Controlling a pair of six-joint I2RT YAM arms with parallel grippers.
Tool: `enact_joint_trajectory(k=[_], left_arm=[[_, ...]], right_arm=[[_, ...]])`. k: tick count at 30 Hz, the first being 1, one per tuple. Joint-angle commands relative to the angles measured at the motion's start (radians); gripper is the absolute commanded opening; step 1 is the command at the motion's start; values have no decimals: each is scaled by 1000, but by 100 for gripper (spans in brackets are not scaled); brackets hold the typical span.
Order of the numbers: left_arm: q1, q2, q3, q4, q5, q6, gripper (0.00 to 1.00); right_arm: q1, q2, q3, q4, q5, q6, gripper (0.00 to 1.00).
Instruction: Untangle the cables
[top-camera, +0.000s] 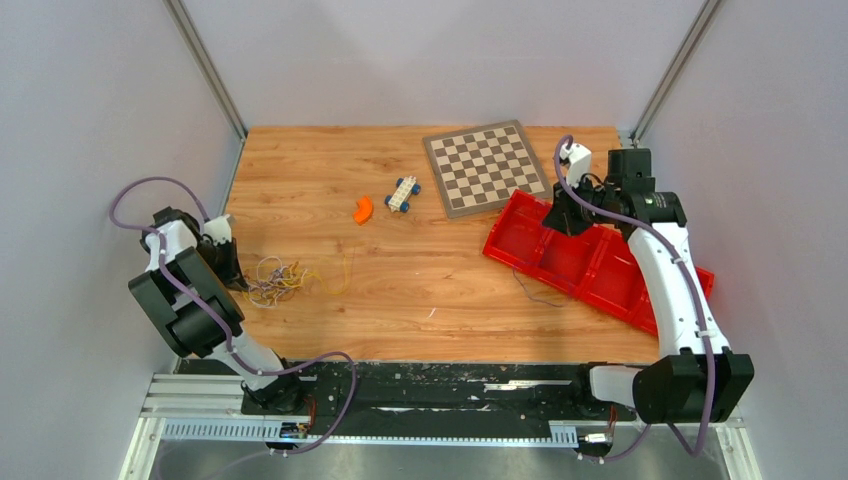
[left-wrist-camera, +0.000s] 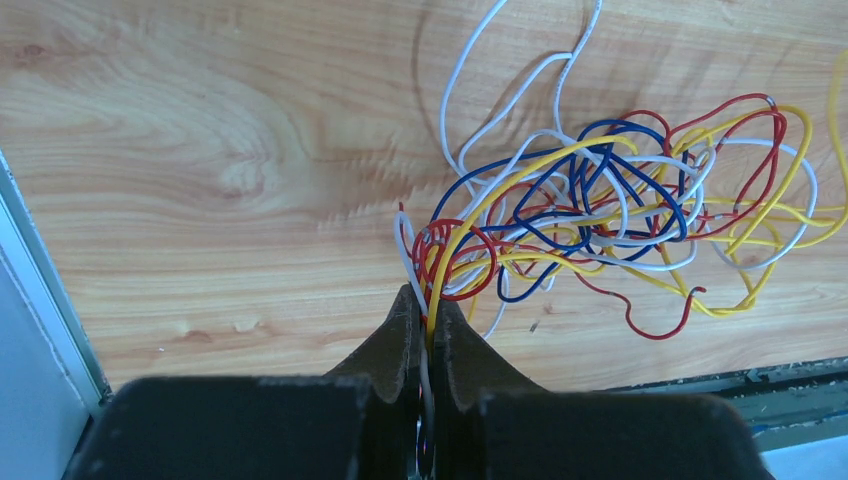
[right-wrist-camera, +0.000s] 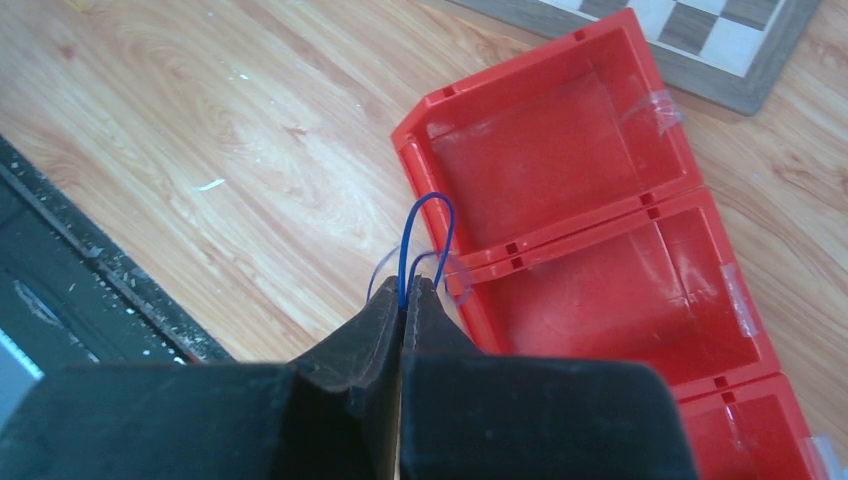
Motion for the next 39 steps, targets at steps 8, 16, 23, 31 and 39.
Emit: enact_joint_trajectory(k=[8, 16, 23, 31, 39], left_arm=[[-40, -40, 95, -127, 268, 66, 0], [-299, -225, 72, -129, 373, -18, 0], [-544, -271, 101, -38, 369, -164, 1], [-682, -227, 114, 18, 360, -227, 1], [-713, -198, 125, 35, 351, -248, 1]], right_arm=[[42, -29, 240, 18, -268, 168, 0], [49, -48, 378, 51, -203, 259, 0], [38, -64, 474, -109, 127, 130, 0], [-200, -107, 444, -274, 444, -43, 0], [-721, -45, 531, -350, 254, -286, 0]])
